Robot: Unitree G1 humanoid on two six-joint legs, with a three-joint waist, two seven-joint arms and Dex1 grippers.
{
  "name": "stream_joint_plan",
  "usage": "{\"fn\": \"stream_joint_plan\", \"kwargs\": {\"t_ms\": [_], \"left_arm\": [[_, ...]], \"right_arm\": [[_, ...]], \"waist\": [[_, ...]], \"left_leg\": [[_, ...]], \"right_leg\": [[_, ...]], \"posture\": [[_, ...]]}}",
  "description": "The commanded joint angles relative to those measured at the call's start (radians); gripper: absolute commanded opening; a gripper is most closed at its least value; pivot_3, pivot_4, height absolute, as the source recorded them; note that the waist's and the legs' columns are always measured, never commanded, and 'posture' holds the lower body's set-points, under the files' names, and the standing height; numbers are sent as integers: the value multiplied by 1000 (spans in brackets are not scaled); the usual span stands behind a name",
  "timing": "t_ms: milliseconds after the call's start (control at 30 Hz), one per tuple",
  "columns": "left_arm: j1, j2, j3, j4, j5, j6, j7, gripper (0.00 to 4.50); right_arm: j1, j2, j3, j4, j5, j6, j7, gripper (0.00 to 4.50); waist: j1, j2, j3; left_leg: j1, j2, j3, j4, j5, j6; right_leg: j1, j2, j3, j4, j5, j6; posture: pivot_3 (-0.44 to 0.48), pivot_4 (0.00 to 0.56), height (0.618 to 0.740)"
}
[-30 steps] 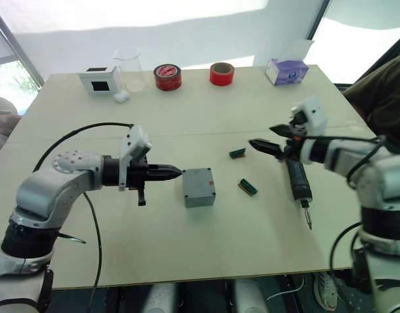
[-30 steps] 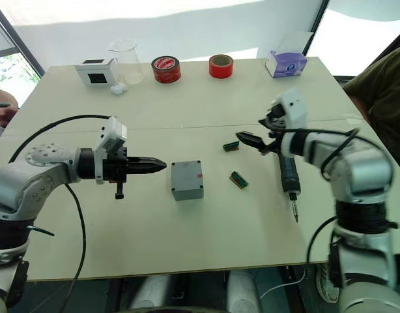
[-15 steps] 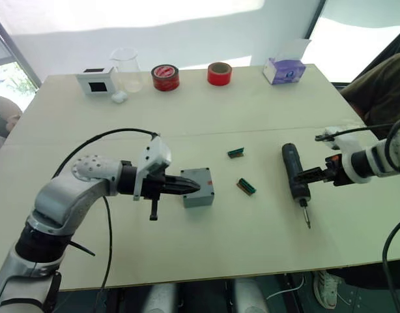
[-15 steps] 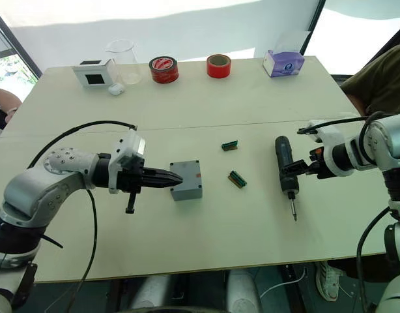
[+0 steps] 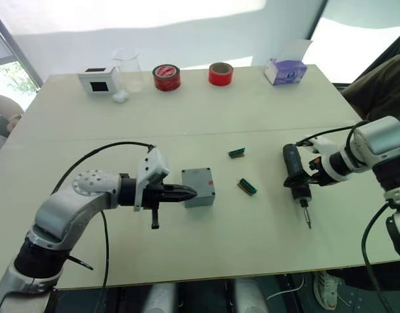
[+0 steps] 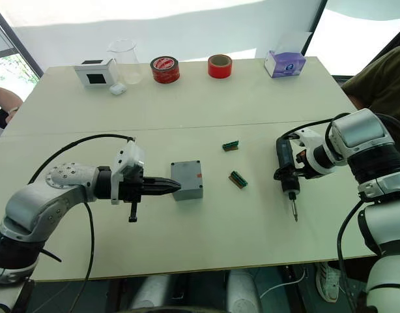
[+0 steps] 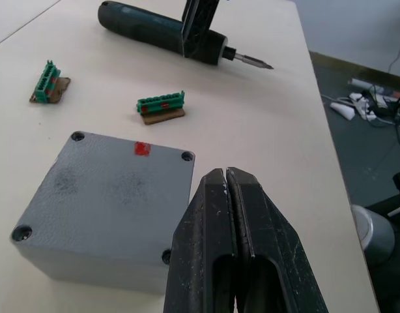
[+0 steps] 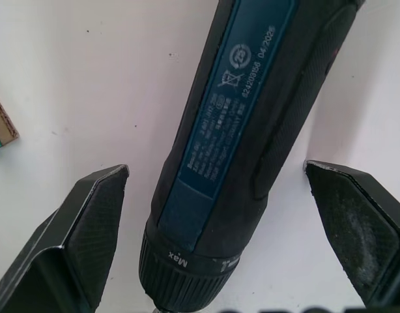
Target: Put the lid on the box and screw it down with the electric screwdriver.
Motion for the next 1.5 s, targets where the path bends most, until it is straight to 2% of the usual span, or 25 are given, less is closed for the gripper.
{"fn": "stream_joint_plan", "kwargs": {"t_ms": [33,167,300,367,467,533,633,733,800,900,1033,1233,1500], "left_arm": [[-1,-7,29,-34,-10,-13,21,0],[3,-4,34,-23,-6,-21,28,0],[-5,8,47,31,19,-41,26,0],[-12,14,55,71,33,-57,20,0],[-29,20,53,130,59,-85,5,0],[-45,18,48,159,66,-99,-10,0],[-80,9,28,193,83,-115,-24,0],[-143,-20,5,240,100,-129,-40,0],[-167,-32,-7,267,117,-142,-47,0],[-199,-43,-36,304,145,-164,-71,0],[-241,-85,-96,356,203,-203,-84,0],[-272,-126,-116,402,240,-222,-89,0],[-234,-98,-167,382,295,-208,-131,0]], "right_arm": [[-12,17,44,19,-34,-31,56,3094],[-11,26,65,33,-79,-56,82,1935],[-41,40,17,80,-117,-91,79,1915],[-86,53,-33,142,-160,-209,54,1914],[-166,92,-191,211,-129,-306,28,1913],[-182,111,-325,173,-61,-355,39,1913],[-109,144,-545,8,24,-464,-9,1913],[96,335,-850,-426,213,-534,-162,1913],[191,442,-907,-600,267,-553,-240,1913],[296,581,-908,-773,310,-608,-332,1913],[420,703,-797,-911,254,-729,-405,1913],[499,744,-680,-950,186,-842,-427,1913],[562,766,-542,-916,53,-985,-439,1913]], "waist": [[-1,0,0],[-3,0,0],[-2,-1,0],[-6,-1,-1],[-6,3,1],[-4,7,4],[-3,7,4],[6,5,4],[4,5,4],[4,5,4],[4,5,4],[-4,5,4],[-3,6,4]], "left_leg": [[0,0,0,0,0,0],[0,0,0,0,0,0],[0,0,0,0,0,0],[1,0,0,0,0,0],[1,0,1,0,0,-1],[-1,0,2,0,1,-2],[-2,1,2,-4,4,-7],[-2,1,0,-5,4,-7],[-2,1,-1,-5,4,-7],[-2,-1,-1,-2,4,-7],[-2,-2,-1,-1,3,-6],[-2,-1,-1,-1,4,-7],[-2,-1,-1,-1,4,-7]], "right_leg": [[0,0,0,0,0,0],[0,0,0,0,0,0],[0,0,0,0,0,0],[0,0,0,0,0,0],[-1,0,0,1,0,0],[-3,0,0,1,0,0],[-5,1,0,1,0,0],[-3,1,-1,1,0,0],[-2,1,-1,1,0,0],[-2,0,0,2,0,1],[-2,0,0,3,0,0],[-3,1,0,3,0,0],[-3,1,0,3,0,0]], "posture": [[0,150,740],[0,150,740],[0,150,740],[0,150,740],[0,150,740],[0,150,740],[0,150,740],[0,150,740],[0,150,740],[0,150,740],[0,150,740],[0,150,740],[0,150,740]]}}
